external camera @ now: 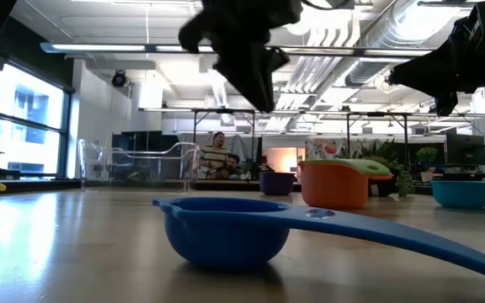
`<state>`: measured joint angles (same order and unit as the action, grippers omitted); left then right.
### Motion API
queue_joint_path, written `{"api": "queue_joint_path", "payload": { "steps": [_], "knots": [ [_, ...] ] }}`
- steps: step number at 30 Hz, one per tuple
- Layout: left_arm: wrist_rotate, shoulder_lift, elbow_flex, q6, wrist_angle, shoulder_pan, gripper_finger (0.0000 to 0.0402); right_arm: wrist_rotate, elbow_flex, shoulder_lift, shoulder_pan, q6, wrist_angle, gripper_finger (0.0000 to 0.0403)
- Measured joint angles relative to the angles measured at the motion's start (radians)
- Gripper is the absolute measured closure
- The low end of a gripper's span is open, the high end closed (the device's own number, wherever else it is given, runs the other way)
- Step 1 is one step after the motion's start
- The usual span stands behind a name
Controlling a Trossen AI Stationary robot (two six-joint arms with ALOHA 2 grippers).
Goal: Nest measuring cups in basket
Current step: Stack the dark blue measuring cup on top of the green measuring cup
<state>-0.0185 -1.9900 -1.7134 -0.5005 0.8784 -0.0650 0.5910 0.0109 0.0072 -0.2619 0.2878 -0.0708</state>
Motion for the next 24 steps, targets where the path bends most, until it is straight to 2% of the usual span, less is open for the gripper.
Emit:
{"api": "queue_joint_path", "payload": {
  "steps": [7,16,20,24],
  "knots": [
    [0.000,0.098,0.000,0.150,0.139,-0.013,0.0339,0.000,0.000,0.012,0.000,0.000,-0.001,0.0324],
    [0.017,0.261,0.001,0.278,0.200,-0.013,0.0339,0.000,0.000,0.013,0.000,0.000,-0.001,0.0324],
    [0.086,0.342,0.000,0.346,0.224,-0.014,0.0339,0.000,0.000,0.013,0.000,0.000,0.000,0.0324],
    [0.148,0.416,0.000,0.479,0.245,-0.014,0.0339,0.000,0.000,0.013,0.000,0.000,0.000,0.0324]
  ]
}}
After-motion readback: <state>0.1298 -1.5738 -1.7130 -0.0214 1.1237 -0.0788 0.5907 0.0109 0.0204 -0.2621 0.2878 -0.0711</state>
